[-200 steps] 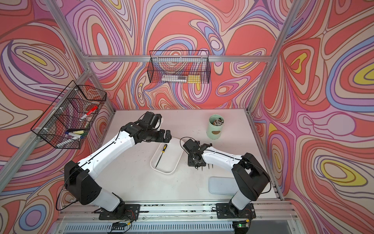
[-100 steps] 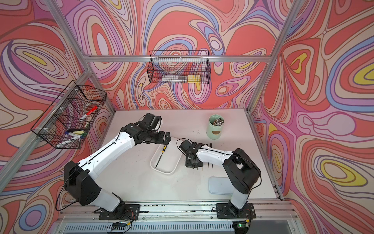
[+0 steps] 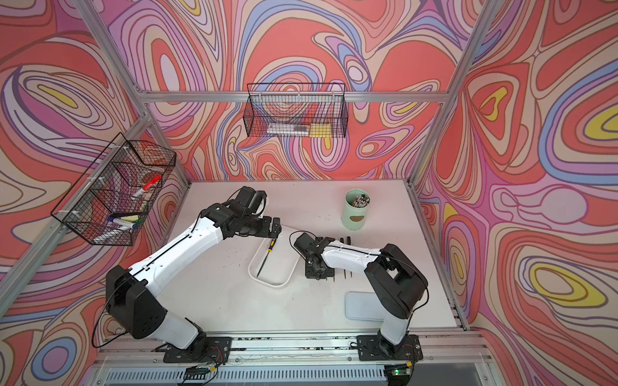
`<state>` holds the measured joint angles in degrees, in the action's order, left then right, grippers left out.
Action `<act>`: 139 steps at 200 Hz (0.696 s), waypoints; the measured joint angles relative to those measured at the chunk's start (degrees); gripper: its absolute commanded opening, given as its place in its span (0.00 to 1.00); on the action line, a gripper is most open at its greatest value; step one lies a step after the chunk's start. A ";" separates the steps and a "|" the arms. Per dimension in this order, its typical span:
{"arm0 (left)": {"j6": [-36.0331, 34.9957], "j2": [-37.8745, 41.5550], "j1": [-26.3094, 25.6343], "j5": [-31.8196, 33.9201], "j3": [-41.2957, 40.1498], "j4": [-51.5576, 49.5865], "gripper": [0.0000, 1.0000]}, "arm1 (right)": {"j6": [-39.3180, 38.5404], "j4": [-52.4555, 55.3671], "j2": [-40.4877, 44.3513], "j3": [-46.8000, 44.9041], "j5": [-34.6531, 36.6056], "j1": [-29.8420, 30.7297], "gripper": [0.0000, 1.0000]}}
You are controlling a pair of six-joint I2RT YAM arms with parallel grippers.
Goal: Take the file tool out of the storage box
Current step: Place the file tool at the center of the board.
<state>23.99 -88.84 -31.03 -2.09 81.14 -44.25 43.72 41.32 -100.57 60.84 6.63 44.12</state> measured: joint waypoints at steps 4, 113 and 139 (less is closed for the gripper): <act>0.00 0.00 0.00 0.00 0.00 0.02 0.99 | 0.09 0.02 0.00 0.00 0.00 0.02 0.12; -0.02 -0.98 0.00 0.39 0.00 0.00 0.98 | -0.17 0.42 0.00 0.35 0.07 0.28 0.14; 0.00 -3.26 0.00 0.37 0.00 0.02 0.94 | -1.27 0.59 0.20 1.29 0.44 0.28 0.14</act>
<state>23.99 -92.09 -31.03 -1.72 81.14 -44.23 42.46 41.91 -100.38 62.13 7.07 44.40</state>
